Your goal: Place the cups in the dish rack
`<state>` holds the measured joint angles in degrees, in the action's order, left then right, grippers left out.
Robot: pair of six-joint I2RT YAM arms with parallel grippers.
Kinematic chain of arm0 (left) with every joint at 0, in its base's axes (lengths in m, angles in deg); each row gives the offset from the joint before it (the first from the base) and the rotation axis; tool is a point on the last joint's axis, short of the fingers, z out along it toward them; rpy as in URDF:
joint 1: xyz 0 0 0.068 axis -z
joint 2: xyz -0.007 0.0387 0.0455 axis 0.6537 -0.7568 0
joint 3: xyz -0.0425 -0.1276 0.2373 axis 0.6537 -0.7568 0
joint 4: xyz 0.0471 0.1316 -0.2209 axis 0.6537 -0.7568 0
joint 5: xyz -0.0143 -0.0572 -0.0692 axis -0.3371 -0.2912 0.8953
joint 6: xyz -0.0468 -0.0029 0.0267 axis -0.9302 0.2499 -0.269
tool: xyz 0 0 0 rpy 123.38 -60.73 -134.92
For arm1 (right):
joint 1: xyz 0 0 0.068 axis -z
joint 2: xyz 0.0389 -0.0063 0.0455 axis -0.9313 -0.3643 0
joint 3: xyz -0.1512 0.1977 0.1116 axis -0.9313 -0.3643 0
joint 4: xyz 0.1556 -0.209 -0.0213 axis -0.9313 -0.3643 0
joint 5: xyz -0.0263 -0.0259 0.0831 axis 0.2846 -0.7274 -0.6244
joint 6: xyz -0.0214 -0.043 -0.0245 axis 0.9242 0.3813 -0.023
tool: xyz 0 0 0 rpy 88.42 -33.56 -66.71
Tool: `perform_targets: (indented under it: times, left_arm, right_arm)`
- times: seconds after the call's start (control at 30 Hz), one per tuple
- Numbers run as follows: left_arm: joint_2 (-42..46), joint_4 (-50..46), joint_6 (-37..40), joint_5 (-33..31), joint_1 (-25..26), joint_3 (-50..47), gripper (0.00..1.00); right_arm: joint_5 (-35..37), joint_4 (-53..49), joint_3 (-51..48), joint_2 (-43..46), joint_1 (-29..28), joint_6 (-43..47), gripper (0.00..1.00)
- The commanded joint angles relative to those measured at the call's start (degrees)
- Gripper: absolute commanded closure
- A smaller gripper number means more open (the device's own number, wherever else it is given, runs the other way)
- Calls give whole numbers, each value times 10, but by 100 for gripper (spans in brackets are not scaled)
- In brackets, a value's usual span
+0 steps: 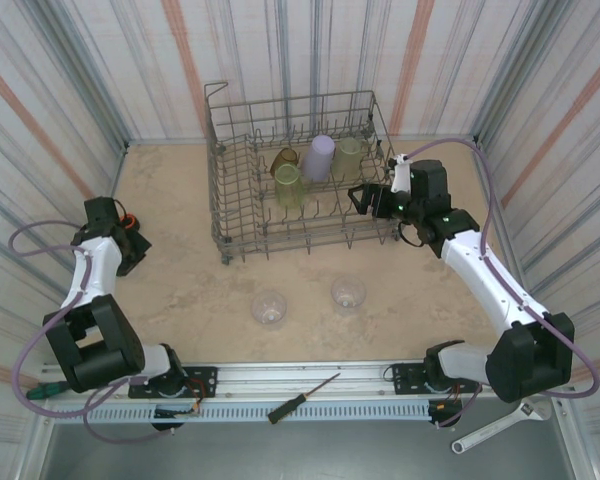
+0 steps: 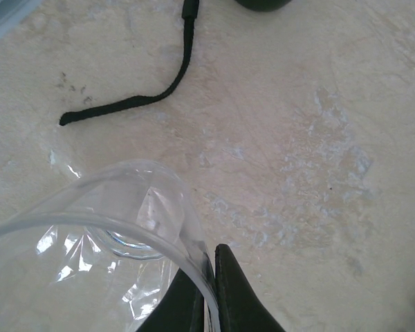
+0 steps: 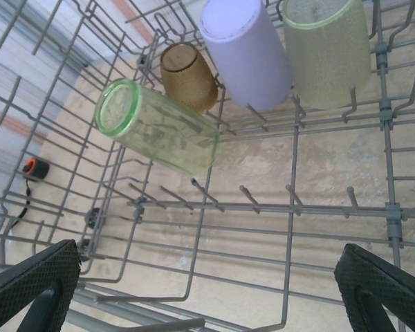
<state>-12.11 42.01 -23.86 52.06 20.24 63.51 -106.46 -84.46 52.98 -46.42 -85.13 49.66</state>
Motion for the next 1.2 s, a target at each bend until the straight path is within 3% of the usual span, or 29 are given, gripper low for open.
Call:
perform_targets:
  times: [0.0,0.6,0.9,1.17]
  left_arm:
    - [26,-22,-4,38,-2,10,100]
    - [73,-2,22,202,-2,10,100]
    - [88,67,15,305,6,-3,100]
    - [106,85,8,348,19,-9,100]
  right_arm:
    - [-21,-37,32,9,-6,-21,1]
    - [38,-63,63,0,-86,-57,1]
    - [82,-76,103,-31,-130,-79,1]
    - [113,-72,130,-50,-171,-116,1]
